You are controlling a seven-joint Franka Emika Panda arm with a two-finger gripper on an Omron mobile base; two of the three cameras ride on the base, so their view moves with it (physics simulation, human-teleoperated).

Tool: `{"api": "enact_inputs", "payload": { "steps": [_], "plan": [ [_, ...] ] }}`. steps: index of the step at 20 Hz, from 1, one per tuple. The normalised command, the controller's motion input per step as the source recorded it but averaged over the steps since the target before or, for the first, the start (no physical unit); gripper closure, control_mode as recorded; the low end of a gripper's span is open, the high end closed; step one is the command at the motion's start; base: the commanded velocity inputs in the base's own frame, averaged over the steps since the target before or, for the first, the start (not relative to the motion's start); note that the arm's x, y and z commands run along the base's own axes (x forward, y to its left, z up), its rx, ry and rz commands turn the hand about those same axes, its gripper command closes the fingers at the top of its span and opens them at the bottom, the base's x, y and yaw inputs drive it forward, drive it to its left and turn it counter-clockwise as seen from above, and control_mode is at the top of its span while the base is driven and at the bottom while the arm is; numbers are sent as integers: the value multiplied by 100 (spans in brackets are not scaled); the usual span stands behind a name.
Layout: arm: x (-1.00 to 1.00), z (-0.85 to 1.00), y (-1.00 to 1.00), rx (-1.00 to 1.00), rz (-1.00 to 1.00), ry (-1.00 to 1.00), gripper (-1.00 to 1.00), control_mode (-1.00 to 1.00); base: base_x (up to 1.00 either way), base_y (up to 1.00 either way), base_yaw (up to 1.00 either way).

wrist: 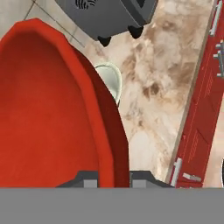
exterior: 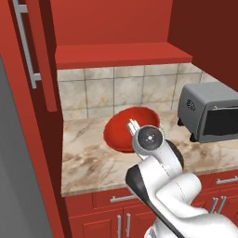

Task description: Open the cabinet. Pick the bowls from the counter and place them in the cabinet. Then close the cabinet.

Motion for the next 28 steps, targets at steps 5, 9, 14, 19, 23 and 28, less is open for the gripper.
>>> {"api": "enact_inputs", "payload": {
  "steps": [5, 9, 14, 19, 23, 28],
  "plan": [
    [-64, 85, -47, 0, -12, 5, 100, -100, 0, 0, 0],
    [-85, 56, -28, 0, -4, 0, 100, -100, 0, 0, 0],
    [-84, 64, -3, -1, 0, -11, 100, -100, 0, 0, 0],
    [-63, 72, -5, -10, 3, -44, 100, -100, 0, 0, 0],
    [-36, 46, -17, 0, 6, -38, 100, -100, 0, 0, 0],
    [-23, 41, -23, 10, 7, -18, 100, -100, 0, 0, 0]
  ]
}}
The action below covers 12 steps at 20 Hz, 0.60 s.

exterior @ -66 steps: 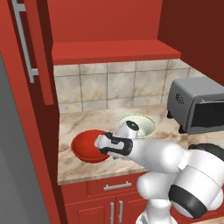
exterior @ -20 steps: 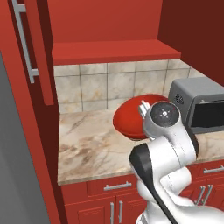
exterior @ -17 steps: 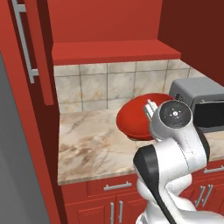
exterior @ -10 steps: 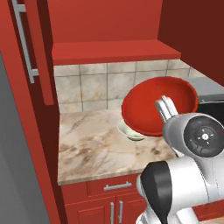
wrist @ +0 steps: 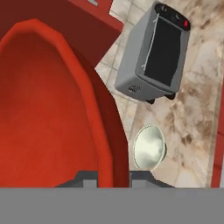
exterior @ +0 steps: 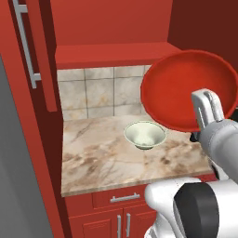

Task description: Open the cabinet. Pick the bowls from the counter and place them in the cabinet. Then close the cabinet.

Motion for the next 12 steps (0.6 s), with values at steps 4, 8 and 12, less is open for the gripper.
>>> {"api": "enact_inputs", "payload": {
  "steps": [4, 8, 12],
  "plan": [
    [-1, 27, -30, 24, 13, -2, 100, -100, 0, 0, 0],
    [1, 12, -21, 20, 14, -1, 100, -100, 0, 0, 0],
    [6, 14, -5, 13, 12, 0, 100, -100, 0, 0, 0]
  ]
}}
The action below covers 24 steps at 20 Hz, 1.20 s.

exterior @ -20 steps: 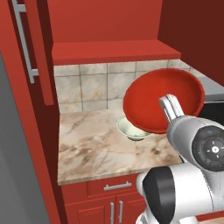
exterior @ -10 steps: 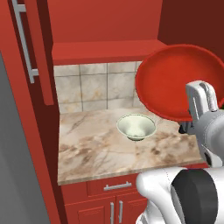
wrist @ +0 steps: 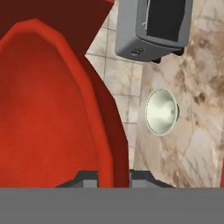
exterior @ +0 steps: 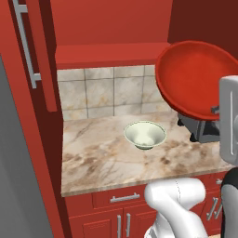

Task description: Open the cabinet. Pick the bowls from the counter and place them in the cabinet. Then close the cabinet.

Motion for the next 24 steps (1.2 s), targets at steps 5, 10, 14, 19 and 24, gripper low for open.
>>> {"api": "enact_inputs", "payload": {
  "steps": [5, 10, 14, 19, 24],
  "plan": [
    [10, 20, 0, 5, 5, 0, 100, -100, 0, 0, 0],
    [19, 24, 2, 0, 0, 0, 100, -100, 0, 0, 0],
    [29, 4, 14, -1, 0, 0, 100, -100, 0, 0, 0],
    [32, 0, 19, -4, 0, 0, 100, -100, 0, 0, 0],
    [29, 0, 25, -5, 0, -10, 100, -100, 0, 0, 0]
  ]
}}
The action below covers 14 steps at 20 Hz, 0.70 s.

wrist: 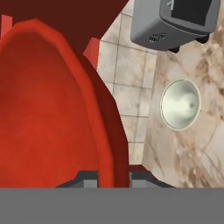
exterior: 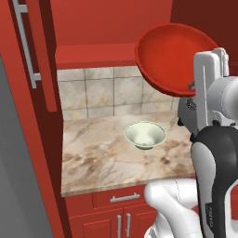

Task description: Open the cabinet. Pick the bowls from the counter and place them in the cabinet. Then close the cabinet.

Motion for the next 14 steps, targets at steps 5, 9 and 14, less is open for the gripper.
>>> {"api": "enact_inputs", "payload": {
  "steps": [5, 9, 14],
  "plan": [
    [28, 0, 1, 0, 10, -7, 100, -100, 0, 0, 0],
    [31, 0, 0, 0, 18, -3, 100, -100, 0, 0, 0],
    [29, 11, 0, 0, 16, 1, 100, -100, 0, 0, 0]
  ]
}}
